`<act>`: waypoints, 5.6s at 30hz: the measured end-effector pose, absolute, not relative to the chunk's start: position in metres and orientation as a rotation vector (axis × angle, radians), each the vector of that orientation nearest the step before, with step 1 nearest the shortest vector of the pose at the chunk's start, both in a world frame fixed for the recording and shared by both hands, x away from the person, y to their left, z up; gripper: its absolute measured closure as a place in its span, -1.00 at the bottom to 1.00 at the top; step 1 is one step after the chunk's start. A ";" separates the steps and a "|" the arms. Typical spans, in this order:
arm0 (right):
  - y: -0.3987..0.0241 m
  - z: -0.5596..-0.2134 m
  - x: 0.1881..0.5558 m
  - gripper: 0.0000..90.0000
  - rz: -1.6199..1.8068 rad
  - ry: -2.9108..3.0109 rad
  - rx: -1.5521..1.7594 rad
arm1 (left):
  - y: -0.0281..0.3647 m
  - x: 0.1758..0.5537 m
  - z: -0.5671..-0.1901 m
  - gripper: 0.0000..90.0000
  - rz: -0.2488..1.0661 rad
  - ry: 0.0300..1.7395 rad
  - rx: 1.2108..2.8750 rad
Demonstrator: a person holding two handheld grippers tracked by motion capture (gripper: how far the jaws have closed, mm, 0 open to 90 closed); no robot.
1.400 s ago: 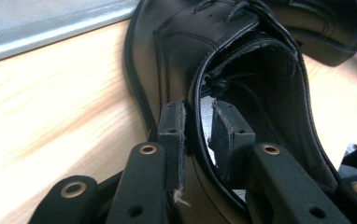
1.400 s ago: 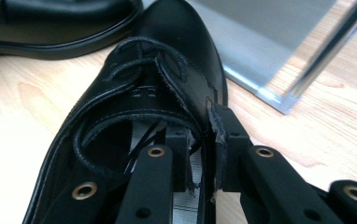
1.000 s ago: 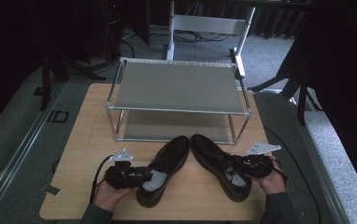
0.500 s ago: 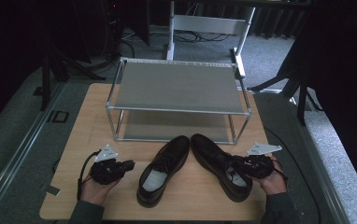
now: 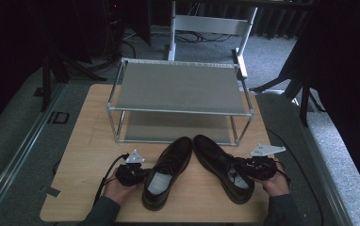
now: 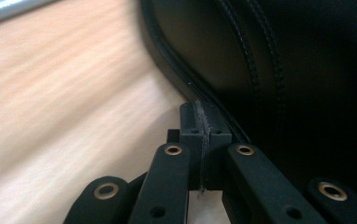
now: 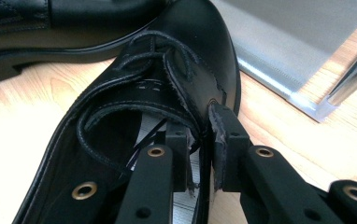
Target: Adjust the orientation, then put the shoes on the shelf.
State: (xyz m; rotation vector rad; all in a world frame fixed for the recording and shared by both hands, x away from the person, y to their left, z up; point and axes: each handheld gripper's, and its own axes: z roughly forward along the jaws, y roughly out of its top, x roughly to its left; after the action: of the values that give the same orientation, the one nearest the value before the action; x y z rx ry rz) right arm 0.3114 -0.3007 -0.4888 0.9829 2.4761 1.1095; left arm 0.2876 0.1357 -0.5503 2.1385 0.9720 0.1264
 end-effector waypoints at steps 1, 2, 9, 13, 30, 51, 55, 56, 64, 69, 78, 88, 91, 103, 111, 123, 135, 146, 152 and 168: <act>-0.301 -0.489 0.311 0.75 1.109 2.477 0.987 | 0.131 0.286 -0.551 1.00 0.114 0.951 2.144; -0.302 -0.489 0.311 0.74 1.109 2.478 0.986 | 0.125 0.284 -0.551 1.00 0.108 0.930 2.151; -0.304 -0.489 0.309 0.75 1.113 2.483 0.988 | 0.087 0.275 -0.546 1.00 0.074 0.824 2.161; -0.304 -0.489 0.310 0.75 1.120 2.483 0.987 | 0.066 0.271 -0.547 0.99 0.051 0.765 2.182; -0.285 -0.487 0.319 0.75 1.160 2.404 1.045 | 0.034 0.270 -0.550 0.89 -0.012 0.698 2.167; -0.278 -0.483 0.332 0.78 1.147 2.481 0.989 | 0.024 0.271 -0.553 0.94 -0.060 0.687 2.137; -0.288 -0.482 0.335 0.77 1.148 2.499 0.981 | 0.012 0.270 -0.554 0.97 -0.080 0.670 2.130; -0.291 -0.483 0.337 0.77 1.157 2.495 0.983 | 0.007 0.270 -0.554 0.97 -0.079 0.661 2.132; -0.306 -0.485 0.360 0.70 1.225 2.432 1.057 | -0.028 0.274 -0.555 0.99 -0.086 0.653 2.131; -0.306 -0.484 0.363 0.59 1.188 2.433 1.052 | -0.029 0.273 -0.556 0.94 -0.088 0.634 2.128; -0.317 -0.474 0.347 0.22 1.104 2.384 1.120 | 0.001 0.263 -0.552 0.58 -0.016 0.646 2.152; -0.327 -0.445 0.311 0.05 1.136 2.281 1.178 | 0.057 0.269 -0.550 0.47 0.070 0.814 2.087; -0.327 -0.443 0.304 0.03 1.128 2.288 1.182 | 0.069 0.271 -0.552 0.46 0.075 0.858 2.069; -0.309 -0.457 0.284 -0.08 0.943 2.451 1.105 | 0.094 0.275 -0.556 0.42 0.083 0.950 2.029; -0.304 -0.463 0.289 -0.12 0.856 2.516 1.075 | 0.096 0.276 -0.557 0.42 0.083 0.959 2.024; -0.300 -0.465 0.296 -0.15 0.789 2.591 1.055 | 0.092 0.275 -0.558 0.42 0.082 0.952 2.036; -0.292 -0.464 0.306 -0.18 0.658 2.688 1.085 | 0.090 0.274 -0.557 0.42 0.083 0.948 2.036; -0.283 -0.463 0.314 -0.02 0.492 2.775 1.086 | 0.091 0.273 -0.556 0.41 0.089 0.943 2.034; -0.279 -0.465 0.318 0.07 0.402 2.803 1.113 | 0.091 0.273 -0.556 0.41 0.087 0.942 2.038; -0.271 -0.475 0.327 0.58 0.317 2.834 1.208 | 0.090 0.273 -0.557 0.41 0.086 0.939 2.041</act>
State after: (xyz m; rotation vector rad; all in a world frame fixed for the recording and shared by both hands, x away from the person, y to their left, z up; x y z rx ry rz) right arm 0.3267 -0.2713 -0.4750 1.2084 2.8343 0.3172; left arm 0.2730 0.0900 -0.5566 2.0406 0.9393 0.0860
